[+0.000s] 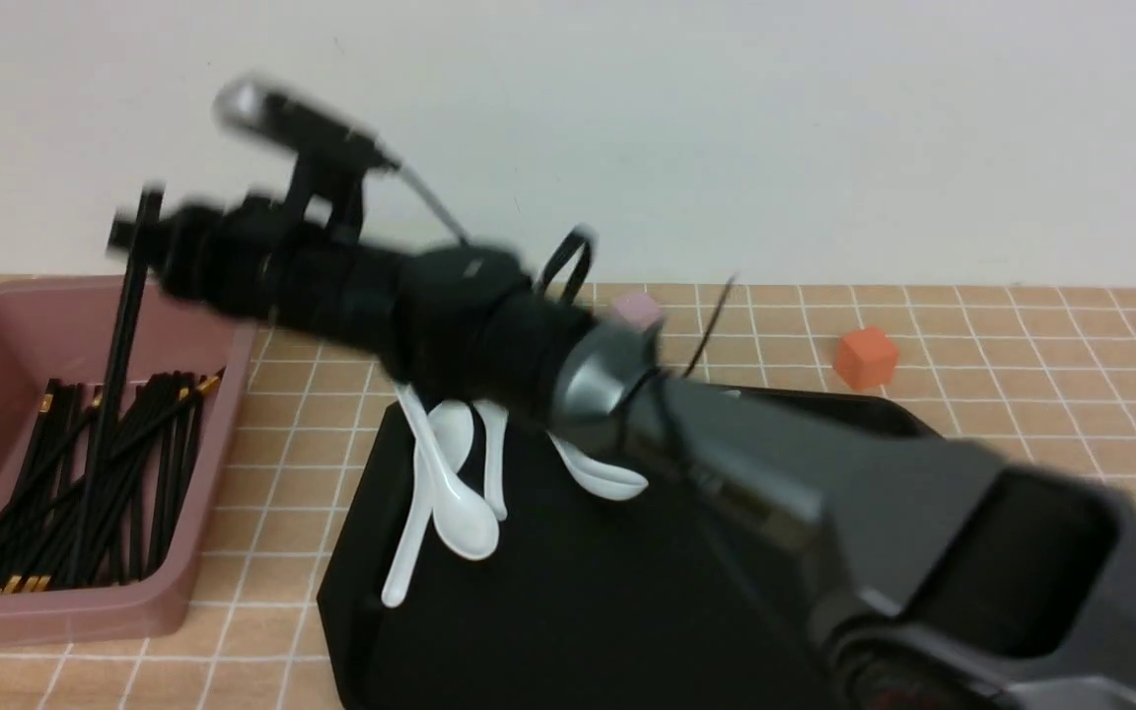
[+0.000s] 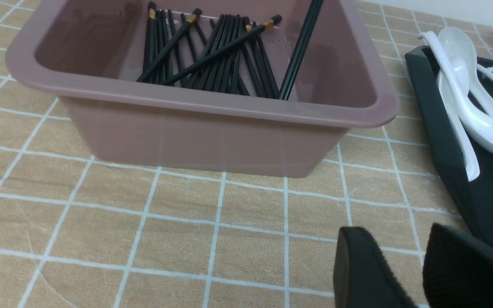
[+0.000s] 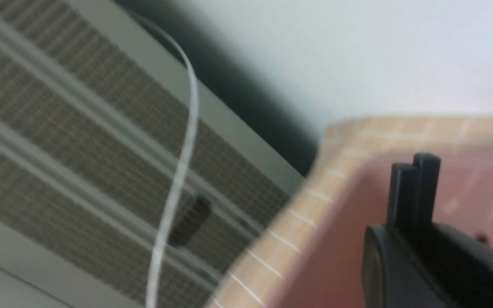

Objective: On brown tablecloth take chopsticks from black tray and put them in box.

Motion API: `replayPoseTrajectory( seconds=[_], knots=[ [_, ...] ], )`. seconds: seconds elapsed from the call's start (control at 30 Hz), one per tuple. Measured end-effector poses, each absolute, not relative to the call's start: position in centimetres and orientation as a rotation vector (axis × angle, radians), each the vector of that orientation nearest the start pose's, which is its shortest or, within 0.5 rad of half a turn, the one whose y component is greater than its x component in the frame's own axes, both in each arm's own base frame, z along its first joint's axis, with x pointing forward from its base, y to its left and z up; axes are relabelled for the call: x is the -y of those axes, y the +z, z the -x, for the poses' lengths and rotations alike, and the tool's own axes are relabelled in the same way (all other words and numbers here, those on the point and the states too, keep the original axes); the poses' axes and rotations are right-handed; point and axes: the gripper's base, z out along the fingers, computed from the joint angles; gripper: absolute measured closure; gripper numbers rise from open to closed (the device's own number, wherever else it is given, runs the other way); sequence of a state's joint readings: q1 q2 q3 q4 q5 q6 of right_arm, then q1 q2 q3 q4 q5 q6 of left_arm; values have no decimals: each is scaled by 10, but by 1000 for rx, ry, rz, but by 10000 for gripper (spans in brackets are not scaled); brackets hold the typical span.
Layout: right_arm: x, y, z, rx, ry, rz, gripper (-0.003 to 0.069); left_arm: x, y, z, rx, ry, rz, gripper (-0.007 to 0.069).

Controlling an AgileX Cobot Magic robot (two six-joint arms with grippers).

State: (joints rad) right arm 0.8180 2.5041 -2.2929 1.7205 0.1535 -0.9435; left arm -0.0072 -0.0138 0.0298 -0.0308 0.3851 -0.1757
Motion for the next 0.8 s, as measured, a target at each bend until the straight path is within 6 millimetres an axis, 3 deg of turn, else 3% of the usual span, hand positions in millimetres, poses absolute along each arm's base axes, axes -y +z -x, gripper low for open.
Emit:
replayPoseTrajectory(
  seconds=[0.13, 0.3, 0.4, 0.63, 0.8],
  knots=[
    [-444, 217, -397, -1891, 1244, 128, 543, 1, 169, -52, -1879, -156, 178, 386],
    [-444, 204, -401, -1915, 1231, 107, 540, 1, 169, -52, -1879, -156, 178, 386],
    [-443, 203, -401, -1920, 1239, 98, 499, 1, 169, -52, -1879, -156, 178, 386],
    [-448, 202, -396, -1925, 1308, 164, 254, 1, 169, -52, -1879, -156, 178, 386],
    [-448, 202, -392, -1917, 1345, 316, 202, 1, 169, -52, -1879, -156, 178, 386]
  ],
)
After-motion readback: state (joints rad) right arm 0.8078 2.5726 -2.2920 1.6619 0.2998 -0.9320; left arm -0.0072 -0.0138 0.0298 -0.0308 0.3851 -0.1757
